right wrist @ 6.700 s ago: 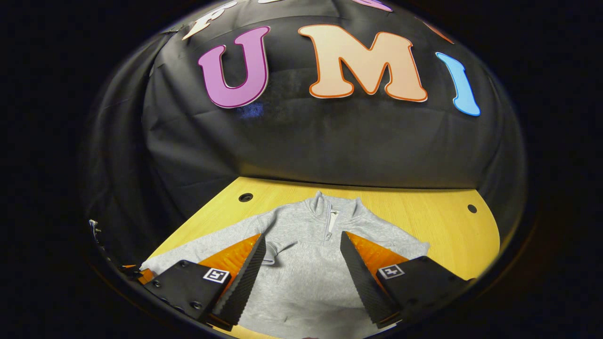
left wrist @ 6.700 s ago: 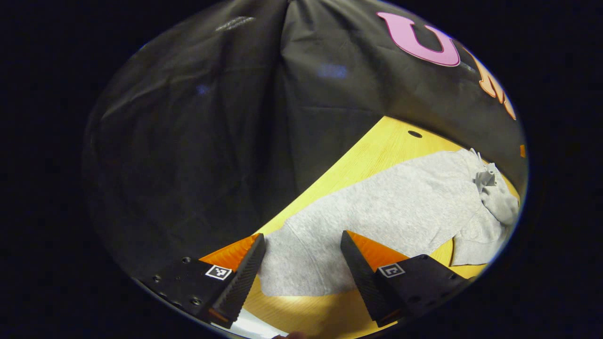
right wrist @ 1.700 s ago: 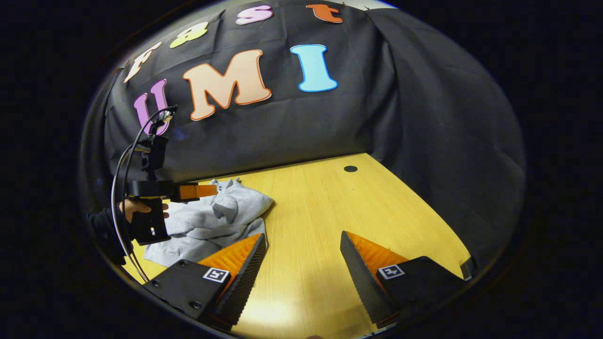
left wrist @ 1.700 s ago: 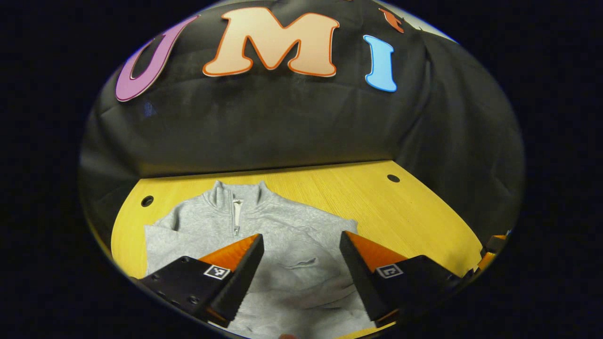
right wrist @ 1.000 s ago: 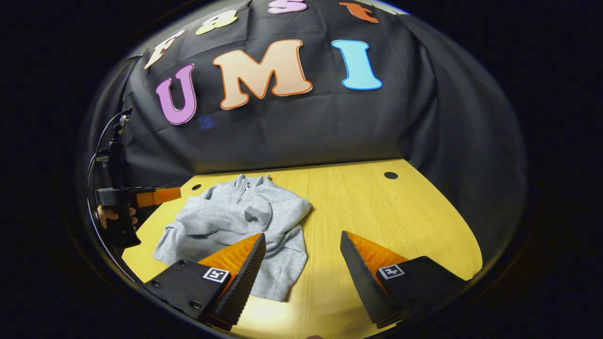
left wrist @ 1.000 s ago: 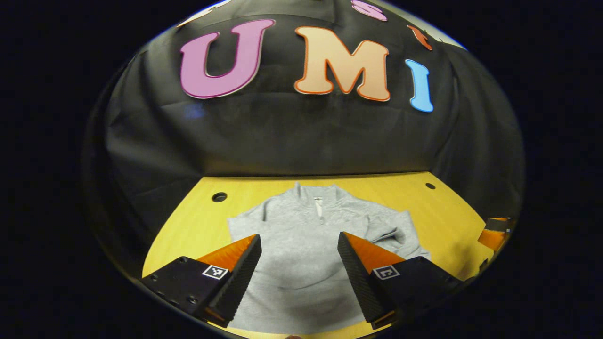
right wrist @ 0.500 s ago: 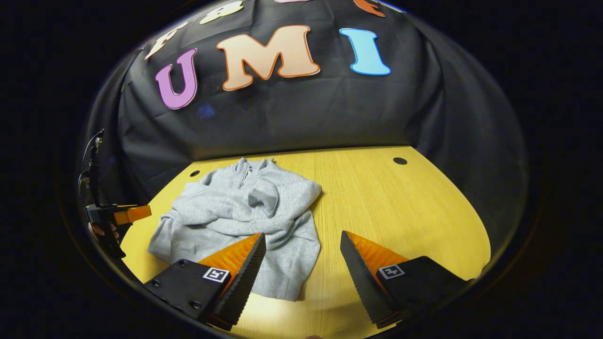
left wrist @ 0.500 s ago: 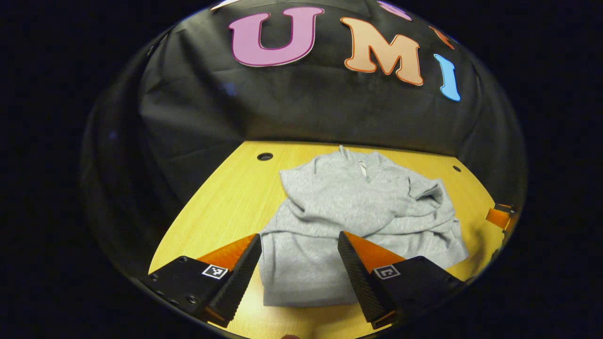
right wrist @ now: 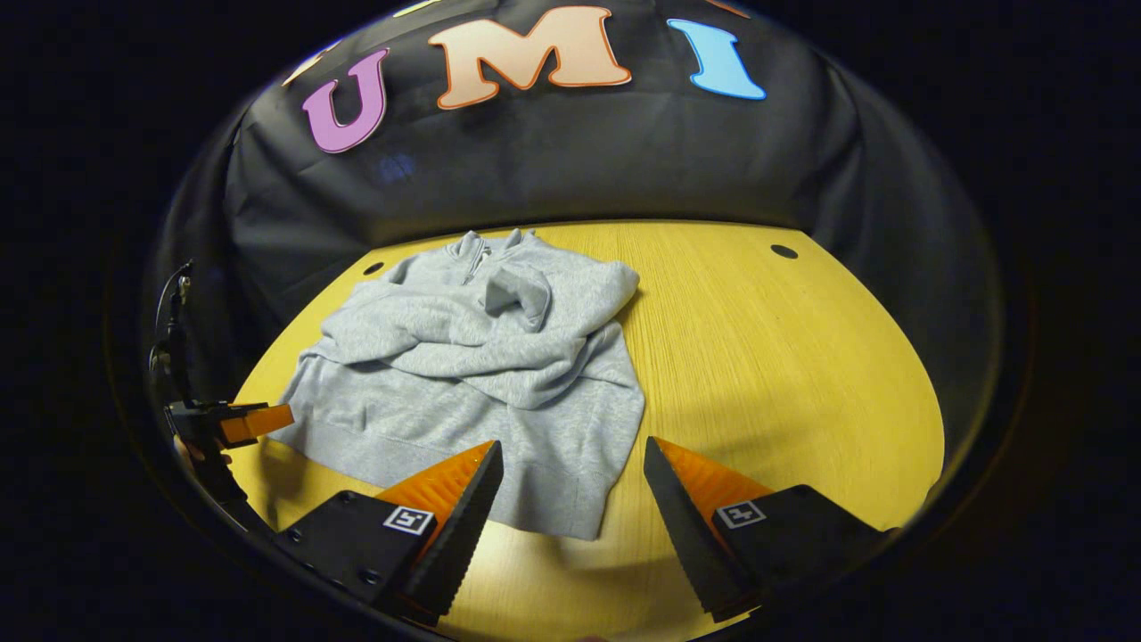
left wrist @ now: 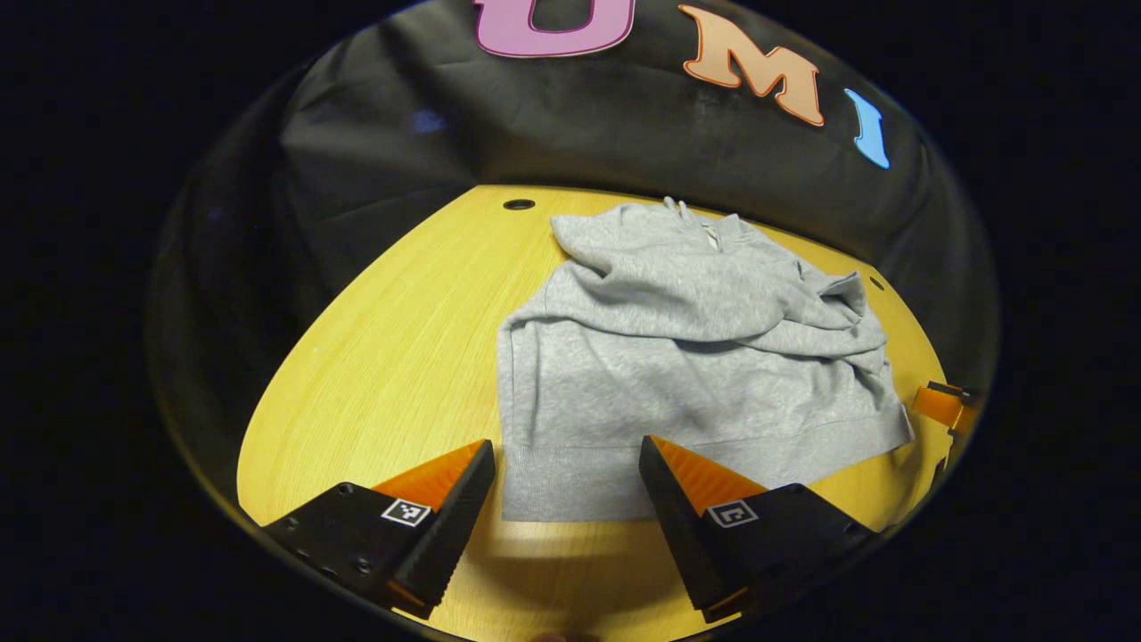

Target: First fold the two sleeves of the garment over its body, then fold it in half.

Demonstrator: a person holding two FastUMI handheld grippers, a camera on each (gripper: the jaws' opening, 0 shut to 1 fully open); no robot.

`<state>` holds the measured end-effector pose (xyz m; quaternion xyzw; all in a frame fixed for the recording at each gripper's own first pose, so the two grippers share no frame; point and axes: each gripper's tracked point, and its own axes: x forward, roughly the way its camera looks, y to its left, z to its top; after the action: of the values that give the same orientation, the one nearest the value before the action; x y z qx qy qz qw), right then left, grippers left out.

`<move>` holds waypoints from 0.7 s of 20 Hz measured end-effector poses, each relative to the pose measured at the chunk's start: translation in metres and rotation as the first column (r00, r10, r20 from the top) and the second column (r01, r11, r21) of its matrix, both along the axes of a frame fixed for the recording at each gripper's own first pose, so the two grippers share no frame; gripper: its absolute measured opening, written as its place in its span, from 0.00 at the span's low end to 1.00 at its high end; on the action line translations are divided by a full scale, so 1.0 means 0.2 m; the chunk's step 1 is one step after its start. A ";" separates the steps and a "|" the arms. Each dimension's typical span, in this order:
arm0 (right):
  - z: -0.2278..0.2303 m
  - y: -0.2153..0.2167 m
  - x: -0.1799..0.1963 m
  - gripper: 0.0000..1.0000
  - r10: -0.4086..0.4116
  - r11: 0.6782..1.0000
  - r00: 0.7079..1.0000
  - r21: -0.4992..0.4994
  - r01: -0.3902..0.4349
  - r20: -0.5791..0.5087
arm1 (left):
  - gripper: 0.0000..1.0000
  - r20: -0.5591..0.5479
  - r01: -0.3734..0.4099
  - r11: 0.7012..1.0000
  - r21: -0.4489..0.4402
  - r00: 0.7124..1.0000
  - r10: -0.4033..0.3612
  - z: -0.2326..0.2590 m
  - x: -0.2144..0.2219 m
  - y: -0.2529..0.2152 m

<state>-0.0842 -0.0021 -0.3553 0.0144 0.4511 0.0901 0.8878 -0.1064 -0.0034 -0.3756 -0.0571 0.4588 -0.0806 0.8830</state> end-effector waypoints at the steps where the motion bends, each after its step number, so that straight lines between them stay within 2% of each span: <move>1: -0.02 0.00 -0.02 0.96 -0.002 1.000 1.000 -0.002 0.002 -0.014 | 0.96 -0.012 0.001 1.000 0.003 1.000 -0.001 -0.02 -0.01 0.01; 8: -0.19 -0.01 -0.10 0.99 -0.031 1.000 0.992 -0.009 0.030 -0.123 | 0.96 0.006 0.020 1.000 0.024 1.000 -0.020 -0.03 -0.01 0.00; 9: -0.18 -0.01 -0.09 0.99 -0.030 1.000 0.993 -0.013 0.028 -0.113 | 0.96 0.007 0.017 1.000 0.023 1.000 -0.017 -0.04 -0.02 0.00; 10: -0.18 -0.01 -0.08 0.95 -0.021 1.000 0.993 -0.019 0.019 -0.119 | 0.94 0.015 0.017 1.000 0.024 1.000 -0.018 -0.04 -0.02 -0.01; 11: -0.19 0.00 -0.09 0.98 -0.005 0.999 0.993 -0.033 0.001 -0.117 | 0.94 0.025 0.024 1.000 0.020 0.999 -0.025 -0.04 -0.01 -0.02; 13: -0.20 0.00 -0.09 0.94 0.051 0.996 0.991 -0.073 -0.060 -0.123 | 0.83 0.029 0.037 0.999 0.017 0.999 -0.037 -0.04 -0.02 -0.05; 14: -0.20 0.04 -0.10 0.94 0.072 0.995 0.989 -0.058 -0.080 -0.126 | 0.76 0.029 0.046 0.999 0.013 0.999 -0.046 -0.03 -0.01 -0.07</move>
<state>-0.1035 0.0064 -0.3957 -0.0252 0.5083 0.1085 0.8540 -0.1091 -0.0168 -0.3824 -0.0400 0.4473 -0.0989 0.8880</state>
